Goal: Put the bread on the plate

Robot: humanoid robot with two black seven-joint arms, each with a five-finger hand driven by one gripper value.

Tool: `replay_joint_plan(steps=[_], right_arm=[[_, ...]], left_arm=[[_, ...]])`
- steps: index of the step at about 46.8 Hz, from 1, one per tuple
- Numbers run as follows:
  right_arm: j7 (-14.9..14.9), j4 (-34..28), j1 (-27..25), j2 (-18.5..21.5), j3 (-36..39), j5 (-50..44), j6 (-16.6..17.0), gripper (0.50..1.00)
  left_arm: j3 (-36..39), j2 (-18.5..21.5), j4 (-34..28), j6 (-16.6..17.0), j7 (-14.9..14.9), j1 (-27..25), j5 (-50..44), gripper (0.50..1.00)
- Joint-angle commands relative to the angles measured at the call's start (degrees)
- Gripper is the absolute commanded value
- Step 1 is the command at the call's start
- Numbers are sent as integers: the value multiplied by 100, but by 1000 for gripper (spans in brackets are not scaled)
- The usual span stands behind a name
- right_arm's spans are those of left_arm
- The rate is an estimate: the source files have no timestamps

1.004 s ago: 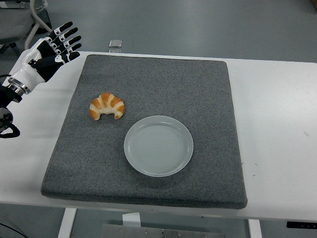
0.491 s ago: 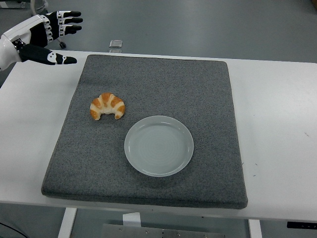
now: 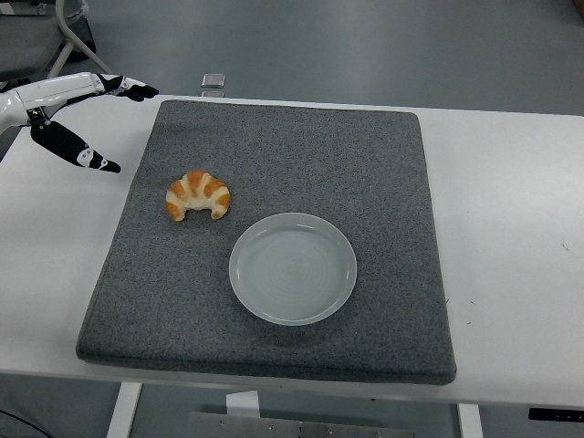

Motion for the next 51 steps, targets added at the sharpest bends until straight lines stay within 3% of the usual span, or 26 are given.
replay_joint_plan(steps=[1, 6, 18, 32, 51], right_arm=[[0, 5, 7, 0, 4, 1, 0, 930], [0, 5, 7, 0, -4, 1, 0, 930], [0, 5, -2, 0, -4, 1, 0, 930], [0, 13, -11, 0, -4, -8, 0, 930], [0, 5, -11, 0, -4, -8, 0, 930]], left_arm=[[13, -50, 26, 230, -1, 12, 250, 986], [40, -199, 70, 371, -1, 56, 321, 986], [207, -1297, 817, 837, -1, 486, 339, 986], [216, -2088, 1406, 1197, -27, 706, 330, 981], [216, -2633, 1792, 1347, -71, 882, 330, 975]])
